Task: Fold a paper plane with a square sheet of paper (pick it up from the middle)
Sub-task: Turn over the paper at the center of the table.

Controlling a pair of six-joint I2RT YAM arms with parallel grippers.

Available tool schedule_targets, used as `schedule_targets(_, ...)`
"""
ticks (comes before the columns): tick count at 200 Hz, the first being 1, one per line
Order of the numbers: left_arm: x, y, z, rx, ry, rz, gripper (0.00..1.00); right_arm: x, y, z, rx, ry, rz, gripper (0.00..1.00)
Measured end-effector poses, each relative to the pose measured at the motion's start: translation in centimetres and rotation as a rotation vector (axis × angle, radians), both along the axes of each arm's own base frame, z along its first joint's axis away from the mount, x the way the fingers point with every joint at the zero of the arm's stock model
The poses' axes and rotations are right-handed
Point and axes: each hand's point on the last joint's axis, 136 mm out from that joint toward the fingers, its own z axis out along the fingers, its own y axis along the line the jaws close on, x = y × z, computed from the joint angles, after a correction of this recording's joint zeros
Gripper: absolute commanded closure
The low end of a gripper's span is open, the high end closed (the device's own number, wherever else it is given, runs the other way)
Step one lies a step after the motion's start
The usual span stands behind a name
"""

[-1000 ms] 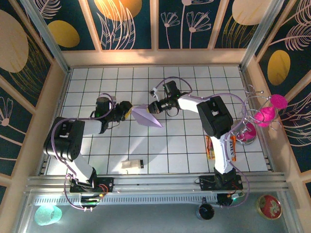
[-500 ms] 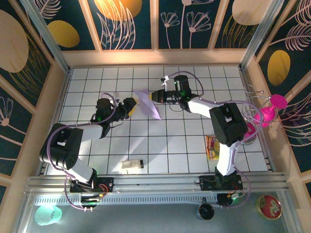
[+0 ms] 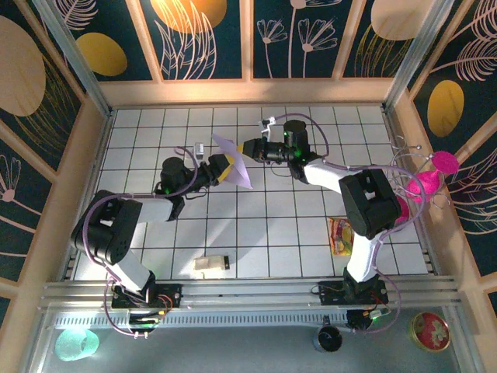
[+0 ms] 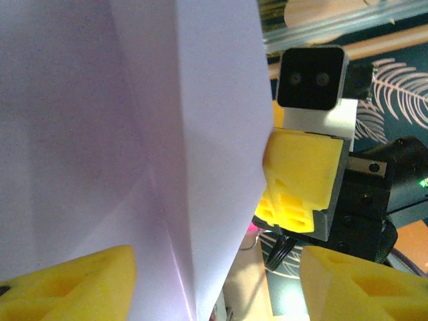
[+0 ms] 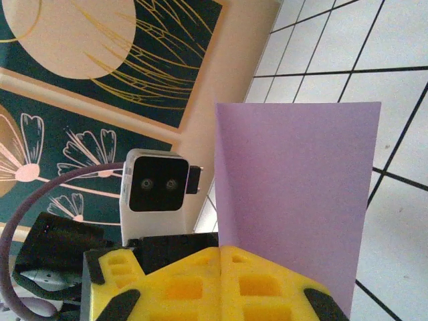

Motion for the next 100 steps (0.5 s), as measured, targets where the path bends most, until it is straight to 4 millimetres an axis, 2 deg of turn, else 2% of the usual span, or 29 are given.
schedule_targets(46, 0.2, -1.5, 0.8, -0.014, -0.029, -0.052, 0.50, -0.2, -0.1, 0.1, 0.025, 0.040, -0.003, 1.00)
schedule_targets(100, 0.1, -1.9, 1.1, -0.018, -0.038, -0.068, 0.61, 0.0, -0.5, 0.4, 0.053, 0.070, -0.014, 1.00)
